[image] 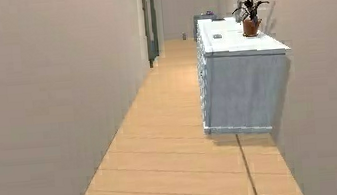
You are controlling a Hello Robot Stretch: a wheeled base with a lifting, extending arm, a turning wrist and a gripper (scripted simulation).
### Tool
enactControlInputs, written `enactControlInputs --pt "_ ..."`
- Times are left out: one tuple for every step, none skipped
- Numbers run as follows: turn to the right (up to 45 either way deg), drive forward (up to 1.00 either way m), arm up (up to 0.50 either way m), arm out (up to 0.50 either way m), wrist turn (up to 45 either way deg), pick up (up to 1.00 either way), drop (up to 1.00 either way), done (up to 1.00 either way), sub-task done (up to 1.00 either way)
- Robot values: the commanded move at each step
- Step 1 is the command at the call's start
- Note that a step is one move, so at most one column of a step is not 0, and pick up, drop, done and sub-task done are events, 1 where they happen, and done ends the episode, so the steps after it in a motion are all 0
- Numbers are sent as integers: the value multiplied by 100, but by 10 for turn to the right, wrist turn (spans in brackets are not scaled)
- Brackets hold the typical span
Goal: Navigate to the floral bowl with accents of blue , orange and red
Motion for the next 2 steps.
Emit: enactControlInputs --pt "0 100 0 0 0 0 0 0 0" --pt "0 65 0 0 0 0 0 0 0"
